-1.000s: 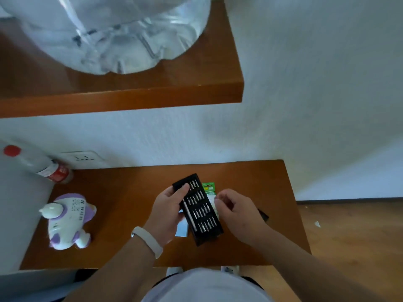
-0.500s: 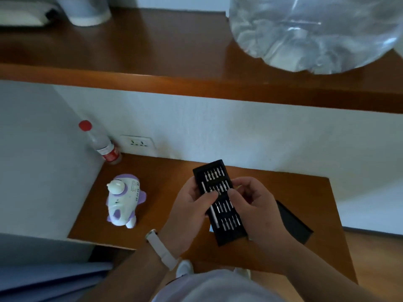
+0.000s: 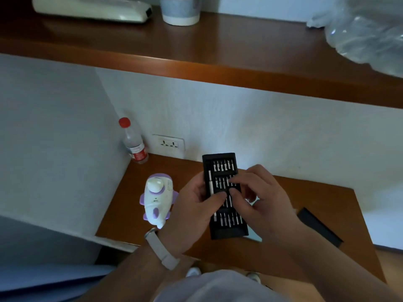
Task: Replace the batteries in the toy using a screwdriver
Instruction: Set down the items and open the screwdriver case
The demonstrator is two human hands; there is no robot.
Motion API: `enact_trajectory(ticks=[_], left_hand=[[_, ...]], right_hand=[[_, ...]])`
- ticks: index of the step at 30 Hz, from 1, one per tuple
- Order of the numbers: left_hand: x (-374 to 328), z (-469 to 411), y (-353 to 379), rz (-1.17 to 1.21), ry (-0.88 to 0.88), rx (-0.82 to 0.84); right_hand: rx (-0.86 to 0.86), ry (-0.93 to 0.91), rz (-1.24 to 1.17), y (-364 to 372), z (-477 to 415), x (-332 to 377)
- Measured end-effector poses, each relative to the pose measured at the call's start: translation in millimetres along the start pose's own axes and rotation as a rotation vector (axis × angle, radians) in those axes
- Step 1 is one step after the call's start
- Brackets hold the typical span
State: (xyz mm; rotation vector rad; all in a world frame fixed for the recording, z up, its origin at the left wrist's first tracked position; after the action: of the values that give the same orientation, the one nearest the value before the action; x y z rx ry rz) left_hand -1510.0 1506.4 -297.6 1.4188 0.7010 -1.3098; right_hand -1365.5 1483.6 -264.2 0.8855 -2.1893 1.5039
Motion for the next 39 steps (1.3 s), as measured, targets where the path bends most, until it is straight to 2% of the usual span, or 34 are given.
enact_trajectory(ticks=[8,21,31,39], left_hand=[[-11,-3,-23,0.018,0.022,0.098],[-10,-9,-19,0.003,0.013,0.163],[-3,-9,-14,-0.04,-0.026,0.225],[-6,-12,-11,-0.051,-0.021,0.272]], right_hand=[[0.045,-0.139,0.096,13,-24,26],[0.006,-0.149,0.182,3,-15,29],[0.149,-0.121,0.169,-5,-15,25],[0.188,-0.17,0.204,-14,-19,26]])
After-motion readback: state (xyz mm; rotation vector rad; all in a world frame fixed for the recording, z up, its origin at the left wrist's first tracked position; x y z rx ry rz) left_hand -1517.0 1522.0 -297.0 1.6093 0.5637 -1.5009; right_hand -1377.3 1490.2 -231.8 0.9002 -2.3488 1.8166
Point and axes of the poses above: each hand's wrist, its own z-axis away from the middle knuckle, its own y-axis out of the palm, x = y × z, the point moved 5 cm from there along -z, towards the middle knuckle, and after that the axes turned 4 degrees about z, right-handed, at the moved point
